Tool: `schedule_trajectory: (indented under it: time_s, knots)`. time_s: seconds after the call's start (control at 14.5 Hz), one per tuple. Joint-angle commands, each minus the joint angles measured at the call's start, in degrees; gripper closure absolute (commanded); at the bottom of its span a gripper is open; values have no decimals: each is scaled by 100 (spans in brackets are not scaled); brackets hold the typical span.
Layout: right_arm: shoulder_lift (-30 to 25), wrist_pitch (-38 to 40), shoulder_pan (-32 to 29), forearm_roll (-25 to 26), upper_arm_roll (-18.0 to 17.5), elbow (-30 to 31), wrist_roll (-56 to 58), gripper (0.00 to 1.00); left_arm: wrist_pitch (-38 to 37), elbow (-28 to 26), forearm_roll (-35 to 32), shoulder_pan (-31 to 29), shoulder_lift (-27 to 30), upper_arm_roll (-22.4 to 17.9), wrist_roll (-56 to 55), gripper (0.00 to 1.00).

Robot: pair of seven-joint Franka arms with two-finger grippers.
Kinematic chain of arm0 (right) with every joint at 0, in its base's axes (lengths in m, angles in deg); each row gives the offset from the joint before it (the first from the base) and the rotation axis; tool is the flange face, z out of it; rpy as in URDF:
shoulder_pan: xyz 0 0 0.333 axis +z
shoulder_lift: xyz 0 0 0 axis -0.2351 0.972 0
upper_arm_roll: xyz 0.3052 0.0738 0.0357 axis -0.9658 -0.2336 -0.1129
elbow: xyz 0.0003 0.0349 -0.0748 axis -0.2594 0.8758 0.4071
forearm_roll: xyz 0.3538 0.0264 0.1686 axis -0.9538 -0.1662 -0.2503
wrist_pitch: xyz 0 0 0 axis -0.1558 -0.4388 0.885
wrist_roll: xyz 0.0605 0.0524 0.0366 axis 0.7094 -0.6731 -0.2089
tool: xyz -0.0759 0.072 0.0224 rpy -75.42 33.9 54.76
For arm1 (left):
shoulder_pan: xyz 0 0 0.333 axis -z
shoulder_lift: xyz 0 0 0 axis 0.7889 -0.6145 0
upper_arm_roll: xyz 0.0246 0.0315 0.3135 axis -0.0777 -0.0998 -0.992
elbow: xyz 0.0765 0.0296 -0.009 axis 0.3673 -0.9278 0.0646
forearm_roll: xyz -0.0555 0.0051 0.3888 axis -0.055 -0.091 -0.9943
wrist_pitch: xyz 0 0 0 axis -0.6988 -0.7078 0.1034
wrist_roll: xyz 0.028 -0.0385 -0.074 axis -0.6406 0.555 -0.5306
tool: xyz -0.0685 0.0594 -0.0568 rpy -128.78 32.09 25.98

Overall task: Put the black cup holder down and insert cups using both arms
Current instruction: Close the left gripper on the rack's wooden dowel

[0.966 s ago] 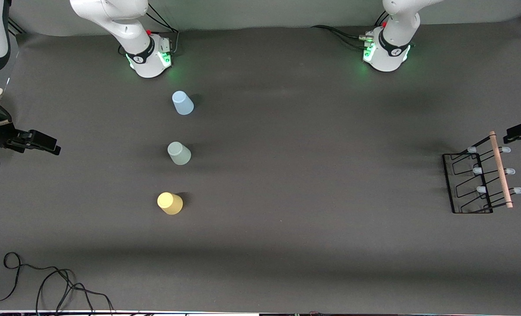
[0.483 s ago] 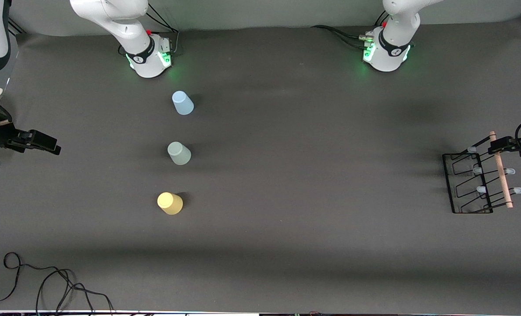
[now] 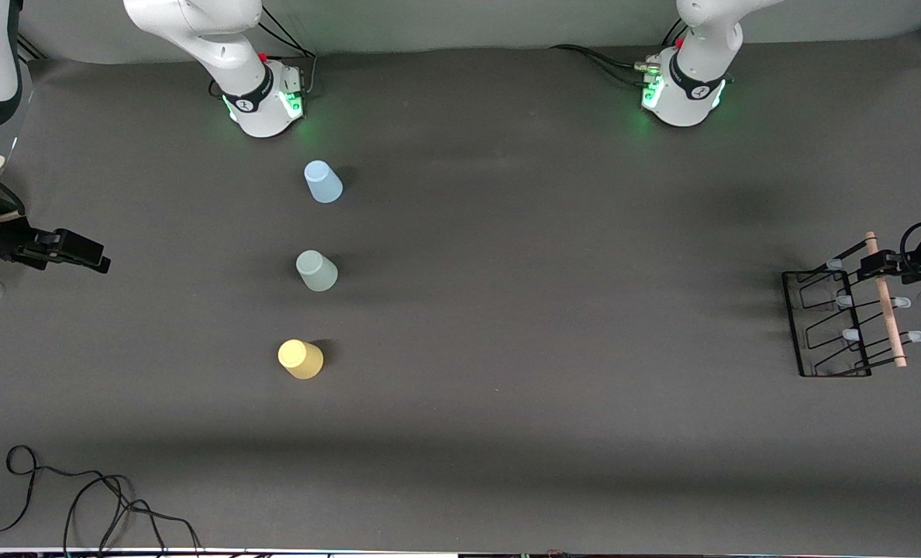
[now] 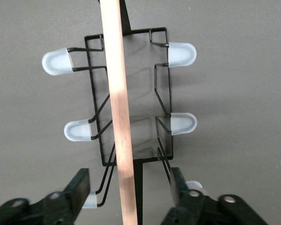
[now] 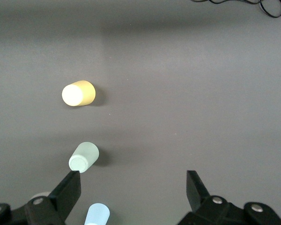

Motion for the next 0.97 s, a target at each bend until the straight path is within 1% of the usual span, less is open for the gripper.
schedule_trajectory:
  time_s: [0.0, 0.07, 0.21, 0.28, 0.34, 0.41, 0.76, 0.9]
  knots:
    - [-72, 59, 47, 27, 15, 27, -58, 0, 158, -13, -73, -1, -47, -4, 80, 35]
    - [-72, 59, 47, 27, 7, 27, -57, 0, 175, -13, -73, -1, -56, -4, 80, 41]
    - [-72, 59, 47, 27, 7, 27, -57, 0, 193, -13, -73, -1, -56, -4, 80, 59]
    - [-72, 59, 47, 27, 7, 27, -57, 0, 202, -13, -73, -10, -56, -4, 89, 73]
    - [-72, 59, 47, 27, 15, 27, -57, 0, 193, -13, -73, -10, -56, -4, 115, 92]
    - [-72, 59, 47, 27, 7, 27, -57, 0, 202, -13, -73, -19, -56, -4, 107, 100]
    - [-72, 59, 47, 27, 15, 27, -40, 0, 132, 66, -65, -28, 31, -4, 89, 100]
    - [-72, 59, 47, 27, 15, 27, -40, 0, -148, 285, -64, -36, 163, -4, 63, 100]
